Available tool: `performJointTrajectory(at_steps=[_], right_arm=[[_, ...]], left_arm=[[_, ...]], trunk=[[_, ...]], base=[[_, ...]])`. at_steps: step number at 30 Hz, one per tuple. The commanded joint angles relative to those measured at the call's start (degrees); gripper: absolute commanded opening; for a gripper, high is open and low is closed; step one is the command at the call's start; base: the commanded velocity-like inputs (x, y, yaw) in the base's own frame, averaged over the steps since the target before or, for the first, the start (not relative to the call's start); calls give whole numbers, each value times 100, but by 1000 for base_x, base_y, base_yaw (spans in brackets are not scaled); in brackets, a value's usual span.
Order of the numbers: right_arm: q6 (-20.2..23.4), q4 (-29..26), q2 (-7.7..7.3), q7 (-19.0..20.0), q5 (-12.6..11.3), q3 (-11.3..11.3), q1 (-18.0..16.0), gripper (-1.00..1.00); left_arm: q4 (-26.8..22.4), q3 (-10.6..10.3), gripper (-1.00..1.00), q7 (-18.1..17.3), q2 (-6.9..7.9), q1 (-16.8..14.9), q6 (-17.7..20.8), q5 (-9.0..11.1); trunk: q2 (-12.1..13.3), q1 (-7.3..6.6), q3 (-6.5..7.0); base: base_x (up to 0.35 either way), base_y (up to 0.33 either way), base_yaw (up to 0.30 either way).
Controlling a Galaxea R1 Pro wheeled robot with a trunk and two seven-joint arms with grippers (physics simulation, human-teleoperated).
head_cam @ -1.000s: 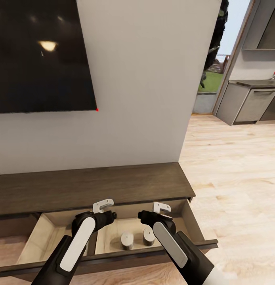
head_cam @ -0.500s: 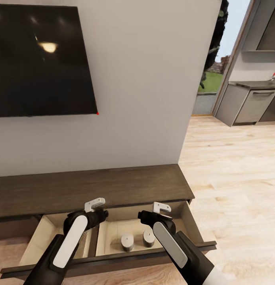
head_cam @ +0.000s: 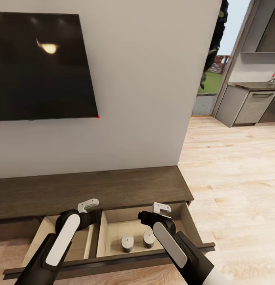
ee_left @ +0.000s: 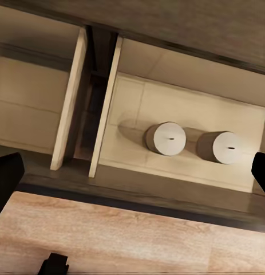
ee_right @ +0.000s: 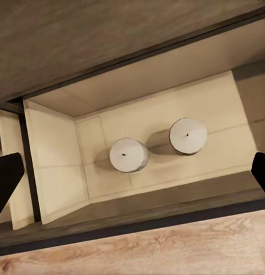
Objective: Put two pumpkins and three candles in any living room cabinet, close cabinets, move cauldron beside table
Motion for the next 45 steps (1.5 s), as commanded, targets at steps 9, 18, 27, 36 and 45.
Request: performJointTrajectory(at_steps=[9, 18, 27, 36, 45], right_arm=[[8, -19, -1, -45, -26, 5, -2, 100], [9, -25, -1, -51, -26, 6, -2, 100], [13, -18, -2, -51, -25, 6, -3, 100], [14, -10, -2, -50, -31, 4, -3, 100], [9, -48, -8, -51, -26, 4, -1, 100]], left_arm=[[4, 7, 100, 62, 4, -6, 49, 35], [3, 46, 100, 64, 8, -6, 49, 25], [-6, 233, 100, 63, 21, -6, 55, 19], [-6, 253, 100, 64, 22, -2, 58, 16], [-6, 258, 100, 63, 26, -5, 58, 18]], trunk=[[359, -198, 157], [720, -396, 318], [1081, -594, 480], [1442, -791, 642], [1562, -857, 695]], base=[[0, 0, 0], [0, 0, 0], [0, 0, 0], [0, 0, 0], [0, 0, 1]])
